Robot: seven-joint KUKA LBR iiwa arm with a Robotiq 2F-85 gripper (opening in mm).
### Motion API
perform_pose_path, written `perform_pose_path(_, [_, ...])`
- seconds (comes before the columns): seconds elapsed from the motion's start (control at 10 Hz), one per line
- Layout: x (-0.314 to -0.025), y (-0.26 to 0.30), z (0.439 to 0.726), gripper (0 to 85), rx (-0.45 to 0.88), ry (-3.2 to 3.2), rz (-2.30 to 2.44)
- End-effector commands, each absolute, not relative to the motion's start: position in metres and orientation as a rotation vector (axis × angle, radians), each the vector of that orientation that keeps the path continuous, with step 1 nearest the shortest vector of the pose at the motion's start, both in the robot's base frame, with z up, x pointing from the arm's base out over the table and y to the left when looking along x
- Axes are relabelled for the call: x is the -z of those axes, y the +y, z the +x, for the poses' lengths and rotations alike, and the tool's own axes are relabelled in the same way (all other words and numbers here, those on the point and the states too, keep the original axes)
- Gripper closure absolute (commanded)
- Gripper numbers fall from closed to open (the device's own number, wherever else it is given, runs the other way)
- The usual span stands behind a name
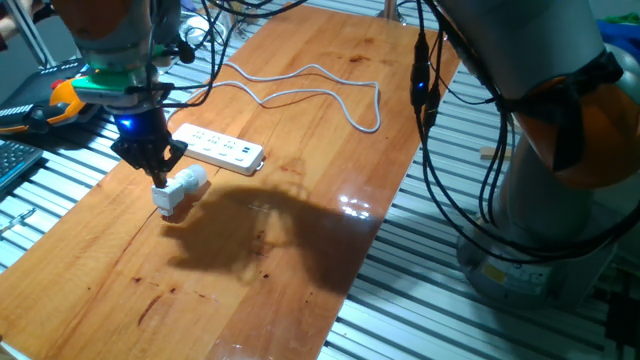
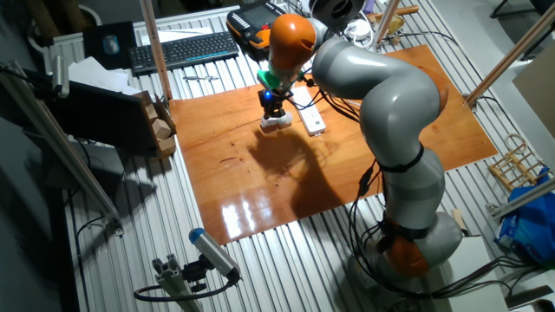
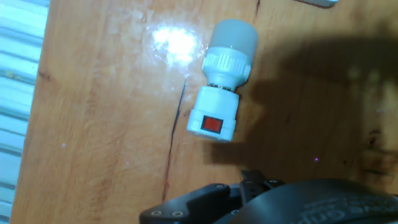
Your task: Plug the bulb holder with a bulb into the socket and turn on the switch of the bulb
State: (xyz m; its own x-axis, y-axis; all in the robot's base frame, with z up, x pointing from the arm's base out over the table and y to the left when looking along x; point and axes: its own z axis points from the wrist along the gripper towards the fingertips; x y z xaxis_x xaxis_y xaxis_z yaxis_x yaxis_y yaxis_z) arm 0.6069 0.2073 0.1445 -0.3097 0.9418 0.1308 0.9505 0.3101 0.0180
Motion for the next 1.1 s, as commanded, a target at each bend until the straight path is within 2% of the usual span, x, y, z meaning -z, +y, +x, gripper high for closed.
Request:
perform_pose_path(0.0, [-0.145,0.203,0.606,85.0,0.141,-2.425,-1.829])
perform_pose_path(0.2, [-0.144,0.193,0.605,85.0,0.200,-2.296,-1.977])
perform_pose_path(0.4, [-0.142,0.192,0.604,85.0,0.202,-2.301,-1.999])
perform_pose_path(0.6, [-0.142,0.194,0.606,17.0,0.163,-2.266,-2.074])
perform_pose_path(0.8, [-0.143,0.195,0.608,17.0,0.153,-2.233,-2.111])
perform_pose_path(0.9, [-0.144,0.196,0.609,0.0,0.143,-2.224,-2.124])
perform_pose_path(1.0, [-0.144,0.196,0.610,0.0,0.147,-2.198,-2.145])
